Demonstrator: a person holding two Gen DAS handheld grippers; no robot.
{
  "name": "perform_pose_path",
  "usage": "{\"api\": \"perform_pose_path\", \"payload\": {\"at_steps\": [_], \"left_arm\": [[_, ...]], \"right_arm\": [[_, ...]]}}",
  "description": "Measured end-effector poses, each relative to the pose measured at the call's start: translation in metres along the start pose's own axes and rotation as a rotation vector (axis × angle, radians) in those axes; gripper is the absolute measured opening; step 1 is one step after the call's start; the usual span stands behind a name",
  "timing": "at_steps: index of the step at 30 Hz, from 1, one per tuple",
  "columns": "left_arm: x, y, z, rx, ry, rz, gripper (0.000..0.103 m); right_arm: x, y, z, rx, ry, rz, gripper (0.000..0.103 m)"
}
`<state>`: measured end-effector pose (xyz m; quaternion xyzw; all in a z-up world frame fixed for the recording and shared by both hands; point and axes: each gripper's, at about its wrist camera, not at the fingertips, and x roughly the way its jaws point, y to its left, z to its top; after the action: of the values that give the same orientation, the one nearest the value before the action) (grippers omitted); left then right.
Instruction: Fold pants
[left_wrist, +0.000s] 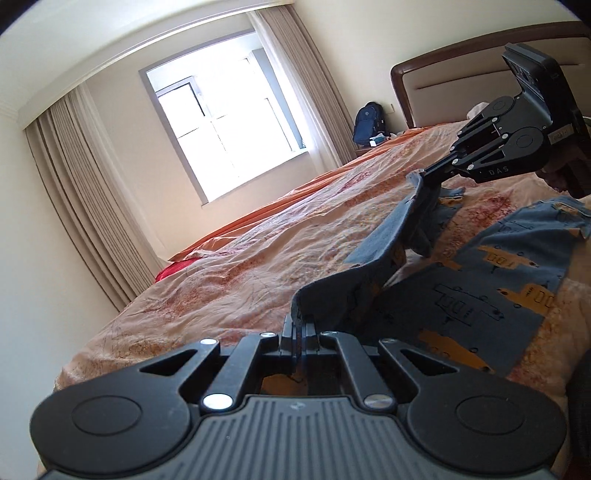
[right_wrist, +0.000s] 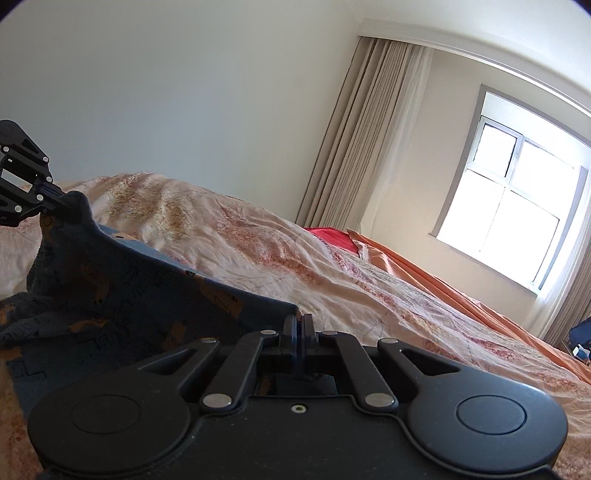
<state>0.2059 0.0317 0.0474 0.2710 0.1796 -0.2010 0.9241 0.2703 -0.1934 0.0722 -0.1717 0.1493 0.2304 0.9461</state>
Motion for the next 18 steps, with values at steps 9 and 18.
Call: {"api": "perform_pose_path", "payload": {"at_steps": [9,18], "left_arm": [[-0.013,-0.065,-0.047,0.011,0.078,-0.044,0.001],[-0.009,-0.064,-0.064,-0.006,0.143,-0.021,0.001]], "right_arm": [[-0.062,0.033,-0.063,0.01,0.07,-0.004,0.001],[-0.074,0.063,-0.094,-0.039,0.106,0.007,0.0]]}}
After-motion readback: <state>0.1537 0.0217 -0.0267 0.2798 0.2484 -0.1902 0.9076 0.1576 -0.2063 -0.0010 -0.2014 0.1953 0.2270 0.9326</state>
